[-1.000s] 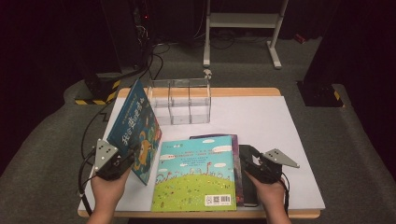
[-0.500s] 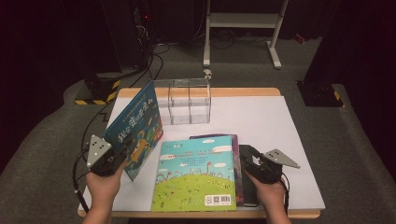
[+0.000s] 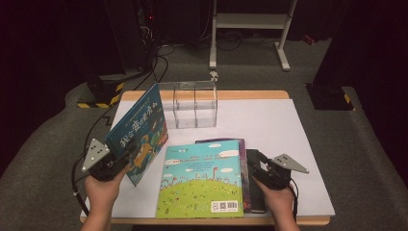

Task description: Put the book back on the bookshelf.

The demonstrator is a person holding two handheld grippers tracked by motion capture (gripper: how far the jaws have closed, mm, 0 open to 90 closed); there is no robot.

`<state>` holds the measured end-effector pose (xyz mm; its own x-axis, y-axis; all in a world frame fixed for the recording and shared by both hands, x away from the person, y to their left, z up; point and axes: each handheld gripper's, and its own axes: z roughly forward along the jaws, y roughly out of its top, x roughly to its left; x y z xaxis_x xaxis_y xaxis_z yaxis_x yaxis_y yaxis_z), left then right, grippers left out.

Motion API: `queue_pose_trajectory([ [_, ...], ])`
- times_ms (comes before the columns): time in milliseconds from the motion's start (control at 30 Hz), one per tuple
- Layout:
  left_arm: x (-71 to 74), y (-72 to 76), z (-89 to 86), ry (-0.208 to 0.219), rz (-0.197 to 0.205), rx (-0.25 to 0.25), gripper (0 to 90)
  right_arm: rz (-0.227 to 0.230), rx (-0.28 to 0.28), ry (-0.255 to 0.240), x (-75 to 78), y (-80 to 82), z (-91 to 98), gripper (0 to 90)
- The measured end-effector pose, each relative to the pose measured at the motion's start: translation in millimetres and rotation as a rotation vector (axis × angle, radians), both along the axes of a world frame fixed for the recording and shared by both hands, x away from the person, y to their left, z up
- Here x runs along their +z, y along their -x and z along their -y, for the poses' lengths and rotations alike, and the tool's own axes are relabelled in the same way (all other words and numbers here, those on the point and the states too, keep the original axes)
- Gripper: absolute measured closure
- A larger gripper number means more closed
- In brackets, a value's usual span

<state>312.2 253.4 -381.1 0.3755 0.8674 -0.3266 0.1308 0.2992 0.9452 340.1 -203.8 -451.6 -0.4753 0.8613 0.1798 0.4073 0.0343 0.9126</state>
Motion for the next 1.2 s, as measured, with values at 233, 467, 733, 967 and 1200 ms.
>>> queue_pose_trajectory([
  [233, 5.8, -2.8, 5.4, -0.025, 0.015, 0.031, 69.3, -0.009, 0.005, 0.003, -2.1, -0.5, -2.0, 50.9],
  [467, 14.3, -6.3, 0.7, 0.009, 0.022, 0.018, 65.2, -0.014, 0.006, -0.001, -2.9, -0.6, -1.6, 50.5],
  [733, 28.7, -7.6, -6.1, 0.036, 0.039, 0.001, 67.7, -0.017, 0.009, 0.001, -3.3, -0.5, -2.1, 50.3],
  [967, 38.7, -10.0, -3.4, -0.015, 0.05, 0.01, 72.2, -0.019, 0.008, -0.001, -3.5, -0.1, -1.3, 50.2],
  [1200, 40.1, -11.3, -1.3, -0.015, 0.062, 0.016, 75.4, -0.021, 0.01, 0.009, -4.7, -0.3, -2.8, 49.7],
])
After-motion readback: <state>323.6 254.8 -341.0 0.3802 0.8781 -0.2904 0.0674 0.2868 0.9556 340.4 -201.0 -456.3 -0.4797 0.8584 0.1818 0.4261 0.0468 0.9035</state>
